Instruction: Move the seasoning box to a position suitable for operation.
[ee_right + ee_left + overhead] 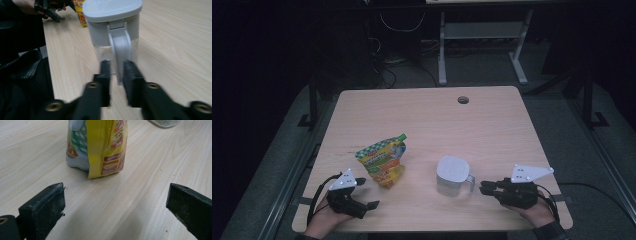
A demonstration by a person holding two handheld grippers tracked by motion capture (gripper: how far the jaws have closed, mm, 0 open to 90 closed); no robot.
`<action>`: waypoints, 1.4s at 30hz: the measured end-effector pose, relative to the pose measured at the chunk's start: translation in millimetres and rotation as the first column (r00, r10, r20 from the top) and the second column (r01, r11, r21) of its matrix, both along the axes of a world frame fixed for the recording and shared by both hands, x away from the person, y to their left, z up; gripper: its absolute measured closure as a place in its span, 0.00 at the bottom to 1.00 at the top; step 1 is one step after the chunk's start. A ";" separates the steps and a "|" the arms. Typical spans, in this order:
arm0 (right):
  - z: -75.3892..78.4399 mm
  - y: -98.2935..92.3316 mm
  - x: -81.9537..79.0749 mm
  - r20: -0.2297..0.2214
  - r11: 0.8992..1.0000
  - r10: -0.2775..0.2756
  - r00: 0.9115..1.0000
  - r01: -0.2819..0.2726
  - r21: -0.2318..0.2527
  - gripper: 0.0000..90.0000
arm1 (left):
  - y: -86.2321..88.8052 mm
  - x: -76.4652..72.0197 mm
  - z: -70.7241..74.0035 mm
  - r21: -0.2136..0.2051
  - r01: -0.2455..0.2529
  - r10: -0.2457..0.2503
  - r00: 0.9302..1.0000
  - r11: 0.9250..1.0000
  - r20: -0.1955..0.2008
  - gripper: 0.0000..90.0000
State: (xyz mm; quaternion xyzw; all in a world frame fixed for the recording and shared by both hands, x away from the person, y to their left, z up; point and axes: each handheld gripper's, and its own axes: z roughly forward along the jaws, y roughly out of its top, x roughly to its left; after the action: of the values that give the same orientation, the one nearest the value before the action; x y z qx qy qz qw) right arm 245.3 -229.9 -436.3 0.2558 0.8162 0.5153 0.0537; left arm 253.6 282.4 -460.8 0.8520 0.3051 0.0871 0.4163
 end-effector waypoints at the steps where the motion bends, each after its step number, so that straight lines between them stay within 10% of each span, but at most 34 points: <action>1: -0.5 1.0 -2.3 -0.005 1.000 0.005 1.000 -0.005 0.005 0.99 | 0.0 -0.1 -0.1 0.001 0.000 0.000 1.000 1.000 0.001 0.02; 21: -10.3 26.7 1.1 0.000 0.998 0.054 0.999 -0.054 -0.042 1.00 | -1.6 -0.7 -1.2 0.000 0.007 -0.007 1.000 1.000 -0.008 0.02; 42: -8.1 18.7 33.9 0.029 0.996 -0.063 0.998 0.064 -0.058 1.00 | 1.2 -4.4 0.9 -0.011 0.010 -0.010 1.000 1.000 -0.008 0.02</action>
State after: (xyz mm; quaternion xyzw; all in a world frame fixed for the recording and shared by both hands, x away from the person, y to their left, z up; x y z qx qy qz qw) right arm 279.2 -211.2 -444.4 0.2728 0.8218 0.4923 0.0887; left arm 249.2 283.6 -459.9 0.8515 0.3029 0.0801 0.4204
